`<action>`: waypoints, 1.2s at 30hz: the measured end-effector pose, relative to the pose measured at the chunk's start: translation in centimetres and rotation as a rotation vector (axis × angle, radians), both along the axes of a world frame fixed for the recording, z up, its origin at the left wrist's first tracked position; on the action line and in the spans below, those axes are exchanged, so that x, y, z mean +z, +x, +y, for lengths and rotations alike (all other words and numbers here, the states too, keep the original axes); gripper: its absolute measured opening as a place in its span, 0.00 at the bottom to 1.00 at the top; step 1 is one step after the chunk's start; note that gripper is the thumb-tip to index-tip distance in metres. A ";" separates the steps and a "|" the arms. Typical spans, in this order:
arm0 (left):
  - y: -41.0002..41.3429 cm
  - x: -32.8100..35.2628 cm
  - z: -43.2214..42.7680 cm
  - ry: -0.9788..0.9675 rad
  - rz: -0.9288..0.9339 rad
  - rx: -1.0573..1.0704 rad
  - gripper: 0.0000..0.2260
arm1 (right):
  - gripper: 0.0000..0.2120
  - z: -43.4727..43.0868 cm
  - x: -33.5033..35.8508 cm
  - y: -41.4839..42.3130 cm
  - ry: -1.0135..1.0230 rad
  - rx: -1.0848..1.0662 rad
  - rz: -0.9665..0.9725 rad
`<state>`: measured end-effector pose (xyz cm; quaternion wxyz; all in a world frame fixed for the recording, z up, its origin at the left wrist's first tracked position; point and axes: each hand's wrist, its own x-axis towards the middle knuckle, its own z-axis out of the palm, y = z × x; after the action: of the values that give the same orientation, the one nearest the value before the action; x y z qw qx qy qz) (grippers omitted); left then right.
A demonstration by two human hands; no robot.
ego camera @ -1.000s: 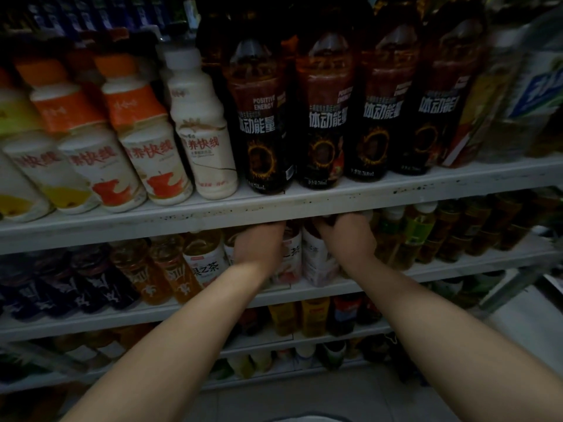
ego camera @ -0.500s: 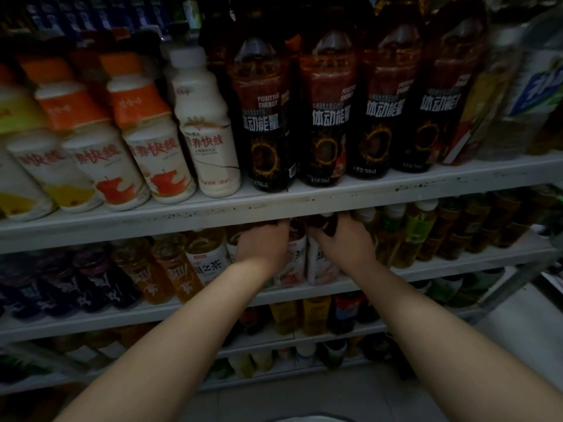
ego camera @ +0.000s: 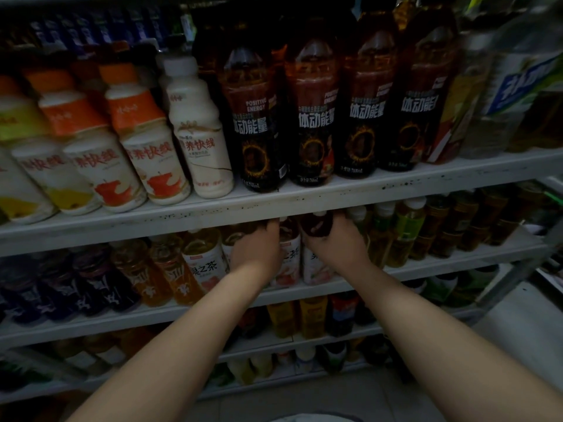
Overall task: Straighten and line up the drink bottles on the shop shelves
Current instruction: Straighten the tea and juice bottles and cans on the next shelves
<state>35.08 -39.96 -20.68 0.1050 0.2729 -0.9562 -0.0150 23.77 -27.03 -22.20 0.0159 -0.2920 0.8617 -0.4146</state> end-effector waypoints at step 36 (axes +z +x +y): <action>-11.0 -0.4 12.1 0.605 0.342 -0.005 0.16 | 0.22 9.5 1.3 -8.4 0.151 -0.171 0.209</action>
<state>24.07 -27.87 -21.09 0.1782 0.2830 -0.8777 -0.3433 15.33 -17.51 -20.88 -0.0875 -0.2573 0.9090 -0.3159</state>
